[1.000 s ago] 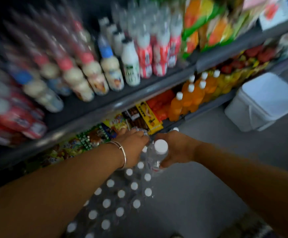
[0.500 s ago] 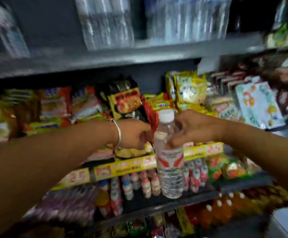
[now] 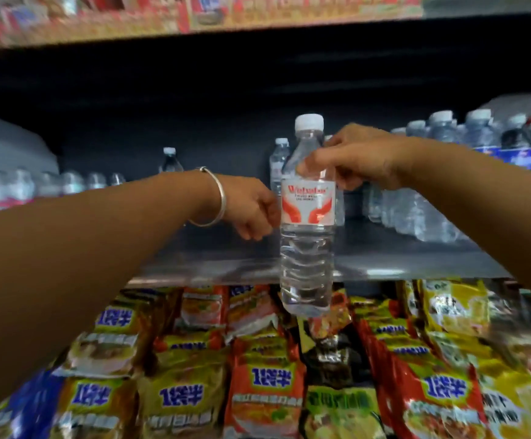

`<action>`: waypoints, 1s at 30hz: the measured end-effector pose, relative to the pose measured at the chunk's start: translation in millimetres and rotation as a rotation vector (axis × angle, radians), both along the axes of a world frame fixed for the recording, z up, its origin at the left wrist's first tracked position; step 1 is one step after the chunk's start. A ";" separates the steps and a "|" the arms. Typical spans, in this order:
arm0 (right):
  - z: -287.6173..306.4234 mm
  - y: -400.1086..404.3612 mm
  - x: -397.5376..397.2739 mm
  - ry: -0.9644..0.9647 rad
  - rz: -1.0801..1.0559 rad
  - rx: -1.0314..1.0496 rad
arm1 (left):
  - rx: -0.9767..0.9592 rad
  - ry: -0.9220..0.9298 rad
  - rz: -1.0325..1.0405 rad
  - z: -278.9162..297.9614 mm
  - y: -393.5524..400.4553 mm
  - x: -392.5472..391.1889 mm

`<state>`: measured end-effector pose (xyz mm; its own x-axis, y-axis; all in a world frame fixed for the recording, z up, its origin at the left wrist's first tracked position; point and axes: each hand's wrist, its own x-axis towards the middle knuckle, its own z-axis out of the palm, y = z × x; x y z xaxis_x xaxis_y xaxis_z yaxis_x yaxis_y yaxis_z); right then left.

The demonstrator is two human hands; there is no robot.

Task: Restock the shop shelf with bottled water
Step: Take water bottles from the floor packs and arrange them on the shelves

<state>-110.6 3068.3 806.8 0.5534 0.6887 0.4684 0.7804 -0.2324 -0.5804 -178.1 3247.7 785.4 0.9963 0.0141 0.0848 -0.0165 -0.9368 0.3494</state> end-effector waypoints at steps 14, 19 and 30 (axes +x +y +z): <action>52.0 181.7 74.2 0.092 0.004 0.121 | 0.019 -0.053 0.153 15.0 160.2 61.7; 55.8 220.5 102.6 0.015 0.017 0.092 | -0.047 -0.075 0.195 10.6 192.0 82.3; 34.6 312.1 158.7 0.081 0.085 0.097 | -0.026 -0.086 0.364 -8.1 262.7 119.2</action>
